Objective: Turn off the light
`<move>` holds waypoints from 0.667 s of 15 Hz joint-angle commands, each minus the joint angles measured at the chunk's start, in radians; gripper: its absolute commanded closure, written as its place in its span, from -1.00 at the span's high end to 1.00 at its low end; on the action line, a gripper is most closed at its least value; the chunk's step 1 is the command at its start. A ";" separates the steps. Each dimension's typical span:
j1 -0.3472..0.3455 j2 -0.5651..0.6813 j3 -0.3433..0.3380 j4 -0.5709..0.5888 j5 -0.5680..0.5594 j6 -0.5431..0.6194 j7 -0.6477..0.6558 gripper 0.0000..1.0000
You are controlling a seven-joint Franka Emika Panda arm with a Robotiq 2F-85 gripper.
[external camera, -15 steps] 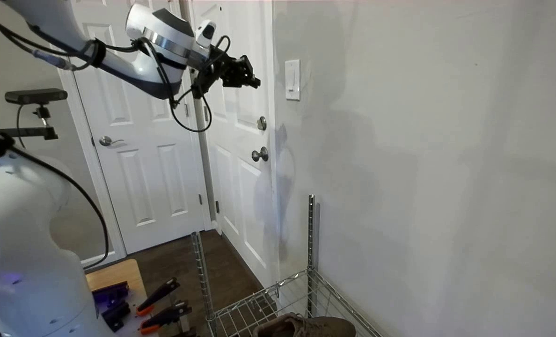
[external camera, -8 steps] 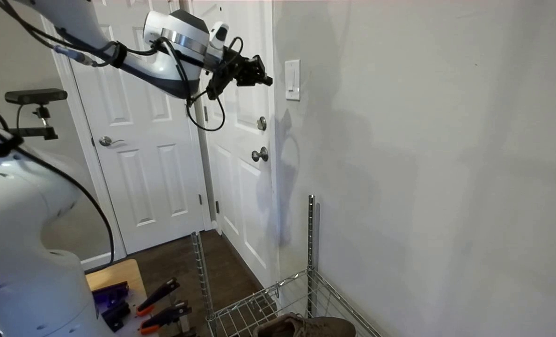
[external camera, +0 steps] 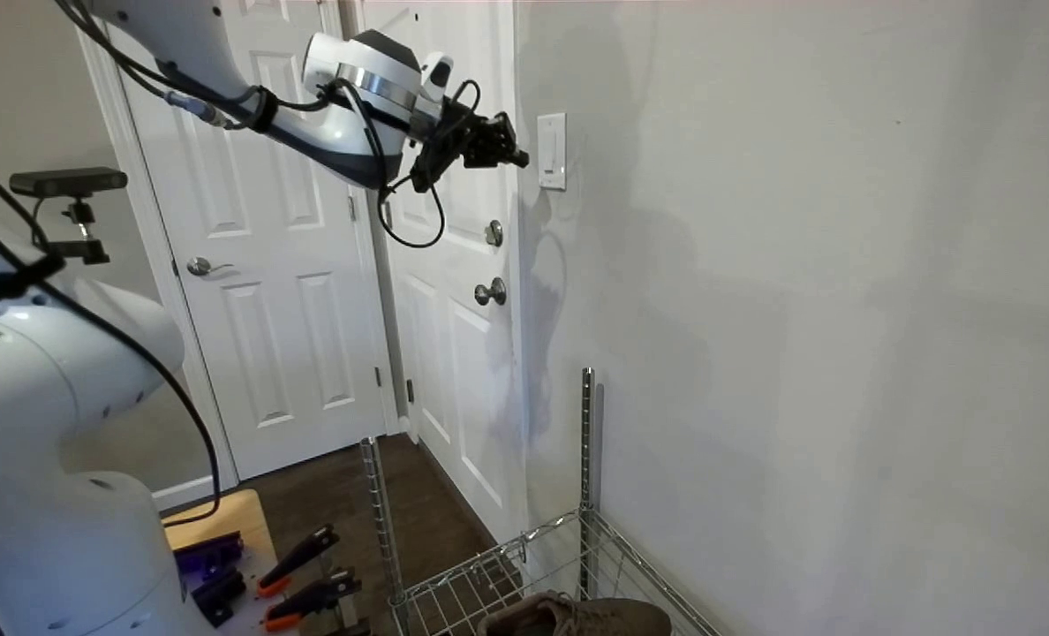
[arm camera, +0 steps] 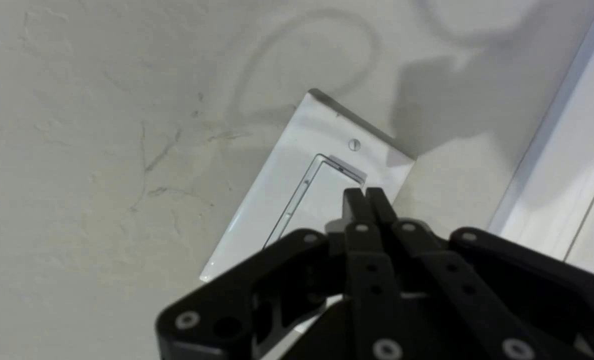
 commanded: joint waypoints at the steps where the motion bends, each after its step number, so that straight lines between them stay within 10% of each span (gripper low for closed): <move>1: -0.099 0.029 0.077 0.043 -0.034 0.010 0.041 -0.88; 10: -0.281 0.021 0.240 0.098 -0.017 0.017 0.039 -0.88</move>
